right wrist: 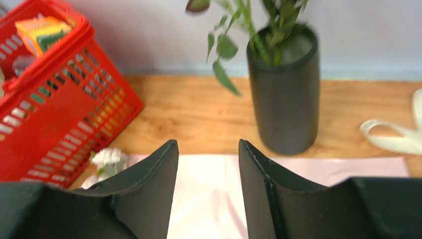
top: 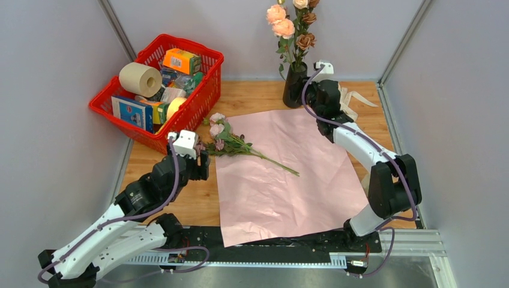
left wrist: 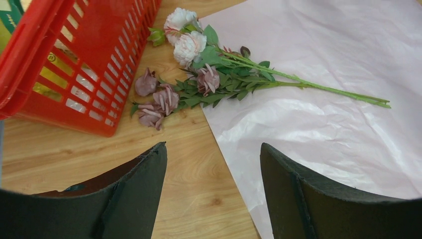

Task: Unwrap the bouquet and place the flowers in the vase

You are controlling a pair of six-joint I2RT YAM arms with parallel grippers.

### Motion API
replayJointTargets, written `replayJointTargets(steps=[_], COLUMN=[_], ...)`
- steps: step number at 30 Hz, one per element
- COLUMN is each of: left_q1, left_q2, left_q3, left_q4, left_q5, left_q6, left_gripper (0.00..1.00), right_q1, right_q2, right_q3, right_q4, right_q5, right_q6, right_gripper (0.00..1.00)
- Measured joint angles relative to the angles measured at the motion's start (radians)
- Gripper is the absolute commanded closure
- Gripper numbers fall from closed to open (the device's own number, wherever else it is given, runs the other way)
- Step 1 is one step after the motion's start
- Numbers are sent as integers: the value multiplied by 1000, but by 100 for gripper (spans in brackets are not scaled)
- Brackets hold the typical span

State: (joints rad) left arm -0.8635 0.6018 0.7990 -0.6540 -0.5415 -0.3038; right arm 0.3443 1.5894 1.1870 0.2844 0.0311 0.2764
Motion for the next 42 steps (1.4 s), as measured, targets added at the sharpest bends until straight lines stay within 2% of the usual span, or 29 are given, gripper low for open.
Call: replayJointTargets(steps=[10, 16, 26, 42], left_q1=[0, 0, 0, 0], left_q2=[-61, -63, -65, -69], left_q3=[0, 0, 0, 0], left_q4=[3, 8, 8, 7], left_q5=[-71, -90, -92, -101], left_q6=[0, 0, 0, 0], left_gripper=[23, 24, 24, 24], right_q1=[97, 185, 273, 292], right_q2=[0, 56, 290, 407], right_q3=[-123, -124, -26, 100], right_q4=[-123, -133, -244, -315], right_q5=[-130, -224, -284, -286], right_q6=[32, -4, -55, -124], right_gripper=[50, 53, 59, 62])
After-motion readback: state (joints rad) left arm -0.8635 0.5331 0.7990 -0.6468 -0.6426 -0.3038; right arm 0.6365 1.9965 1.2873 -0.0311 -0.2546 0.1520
